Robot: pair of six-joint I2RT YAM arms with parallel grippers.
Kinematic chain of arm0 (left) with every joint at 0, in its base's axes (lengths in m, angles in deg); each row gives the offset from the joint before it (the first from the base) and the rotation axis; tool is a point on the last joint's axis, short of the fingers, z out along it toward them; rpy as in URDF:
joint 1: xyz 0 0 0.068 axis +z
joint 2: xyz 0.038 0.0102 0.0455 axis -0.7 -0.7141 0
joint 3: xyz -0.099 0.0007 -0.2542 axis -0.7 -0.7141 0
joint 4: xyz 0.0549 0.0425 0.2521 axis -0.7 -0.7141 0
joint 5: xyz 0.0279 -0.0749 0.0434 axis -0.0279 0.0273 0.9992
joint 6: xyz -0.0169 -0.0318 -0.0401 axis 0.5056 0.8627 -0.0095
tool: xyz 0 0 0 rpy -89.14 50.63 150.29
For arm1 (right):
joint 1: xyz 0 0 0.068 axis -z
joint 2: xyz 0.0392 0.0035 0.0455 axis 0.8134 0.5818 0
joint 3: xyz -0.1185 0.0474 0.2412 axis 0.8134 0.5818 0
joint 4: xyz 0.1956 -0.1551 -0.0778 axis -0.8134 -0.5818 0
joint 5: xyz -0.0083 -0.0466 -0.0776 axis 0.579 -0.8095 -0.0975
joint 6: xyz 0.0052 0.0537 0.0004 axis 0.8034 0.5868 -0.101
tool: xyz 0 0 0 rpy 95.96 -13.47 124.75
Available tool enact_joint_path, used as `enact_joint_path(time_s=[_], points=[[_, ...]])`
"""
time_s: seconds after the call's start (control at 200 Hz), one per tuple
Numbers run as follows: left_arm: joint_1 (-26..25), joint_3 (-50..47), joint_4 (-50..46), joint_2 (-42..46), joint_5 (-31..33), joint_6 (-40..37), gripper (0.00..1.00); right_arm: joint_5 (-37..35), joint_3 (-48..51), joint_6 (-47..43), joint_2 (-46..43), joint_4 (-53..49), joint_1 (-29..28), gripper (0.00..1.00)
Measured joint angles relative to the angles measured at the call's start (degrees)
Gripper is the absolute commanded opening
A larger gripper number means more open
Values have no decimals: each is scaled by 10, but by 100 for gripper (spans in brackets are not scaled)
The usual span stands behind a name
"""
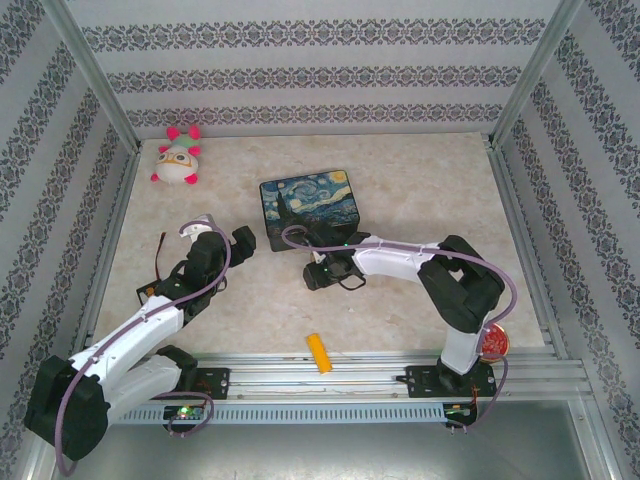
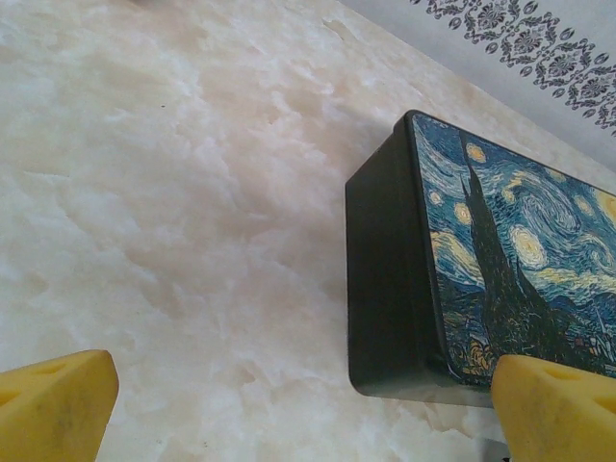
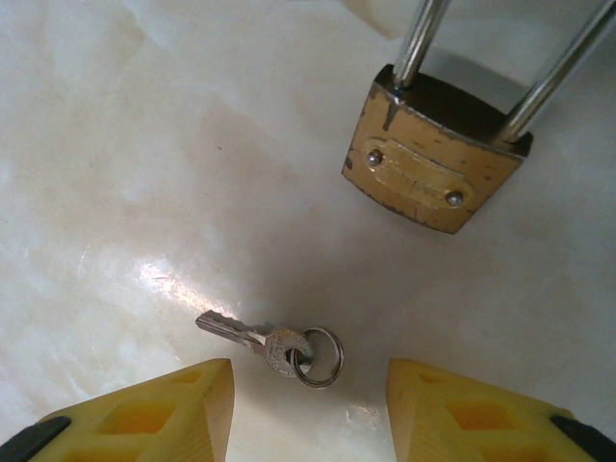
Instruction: Unlock the padlock with the key
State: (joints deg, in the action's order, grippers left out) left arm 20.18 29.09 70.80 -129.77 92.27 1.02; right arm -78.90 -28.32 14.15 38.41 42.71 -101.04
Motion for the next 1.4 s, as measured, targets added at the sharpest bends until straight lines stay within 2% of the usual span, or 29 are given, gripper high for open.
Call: enact_joint_path(time_s=[0.899,1.119,1.199,1.399], points=[[0,-3,0,0,0,4,99,-5,-18,1,23,-12,-2,28],[0,-5,0,0,0,4,99,-14,-19,4,23,-16,-2,19],[0,-5,0,0,0,4,99,-17,-19,10,23,-16,-2,13],[0,-5,-12,-1,0,4,99,-15,-20,27,21,-14,-12,4]])
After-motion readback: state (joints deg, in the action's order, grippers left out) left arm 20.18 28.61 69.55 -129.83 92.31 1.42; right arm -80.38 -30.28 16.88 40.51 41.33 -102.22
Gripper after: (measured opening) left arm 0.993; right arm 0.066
